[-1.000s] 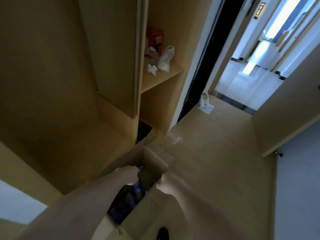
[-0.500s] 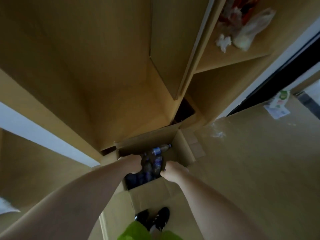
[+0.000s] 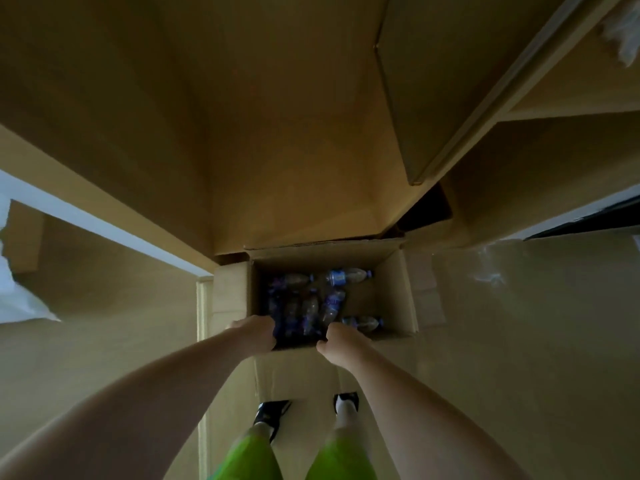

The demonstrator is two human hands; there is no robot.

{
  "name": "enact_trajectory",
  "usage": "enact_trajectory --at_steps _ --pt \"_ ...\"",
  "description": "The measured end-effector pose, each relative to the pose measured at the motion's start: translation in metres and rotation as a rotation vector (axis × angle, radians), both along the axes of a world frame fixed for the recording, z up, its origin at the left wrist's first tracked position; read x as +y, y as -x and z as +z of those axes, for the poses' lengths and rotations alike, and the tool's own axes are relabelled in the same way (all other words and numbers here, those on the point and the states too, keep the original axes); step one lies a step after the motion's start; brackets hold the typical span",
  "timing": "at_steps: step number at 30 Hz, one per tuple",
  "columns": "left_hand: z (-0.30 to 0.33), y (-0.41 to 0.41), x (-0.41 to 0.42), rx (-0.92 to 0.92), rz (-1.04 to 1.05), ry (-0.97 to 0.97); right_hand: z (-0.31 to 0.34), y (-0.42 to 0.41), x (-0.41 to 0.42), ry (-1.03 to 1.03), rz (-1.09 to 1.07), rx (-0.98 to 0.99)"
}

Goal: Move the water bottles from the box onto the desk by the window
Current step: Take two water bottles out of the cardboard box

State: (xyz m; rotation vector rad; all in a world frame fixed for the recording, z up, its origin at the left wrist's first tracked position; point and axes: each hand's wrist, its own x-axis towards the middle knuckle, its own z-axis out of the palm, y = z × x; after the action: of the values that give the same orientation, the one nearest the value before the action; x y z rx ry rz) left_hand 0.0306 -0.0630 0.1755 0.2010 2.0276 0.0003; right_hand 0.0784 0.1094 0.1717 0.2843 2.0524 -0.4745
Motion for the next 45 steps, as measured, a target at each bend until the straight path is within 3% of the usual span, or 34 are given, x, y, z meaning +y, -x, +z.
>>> enact_trajectory --at_steps 10,23,30,36,45 --pt "-0.104 0.006 0.059 -0.003 0.282 -0.008 -0.112 0.037 0.067 0.019 0.198 0.064" --pt "-0.37 0.022 0.092 -0.029 0.593 -0.206 -0.403 0.076 0.092 0.04 0.61 0.114" --pt "-0.465 0.001 0.085 -0.061 0.782 -0.258 -0.523 0.099 0.096 0.01 0.76 0.218" --pt "-0.504 -0.002 0.084 -0.082 0.889 -0.298 -0.561 0.109 0.086 -0.131 1.13 0.19" --pt "-0.482 0.004 0.085 -0.14 0.959 -0.292 -0.529 0.121 0.096 -0.114 1.046 0.162"
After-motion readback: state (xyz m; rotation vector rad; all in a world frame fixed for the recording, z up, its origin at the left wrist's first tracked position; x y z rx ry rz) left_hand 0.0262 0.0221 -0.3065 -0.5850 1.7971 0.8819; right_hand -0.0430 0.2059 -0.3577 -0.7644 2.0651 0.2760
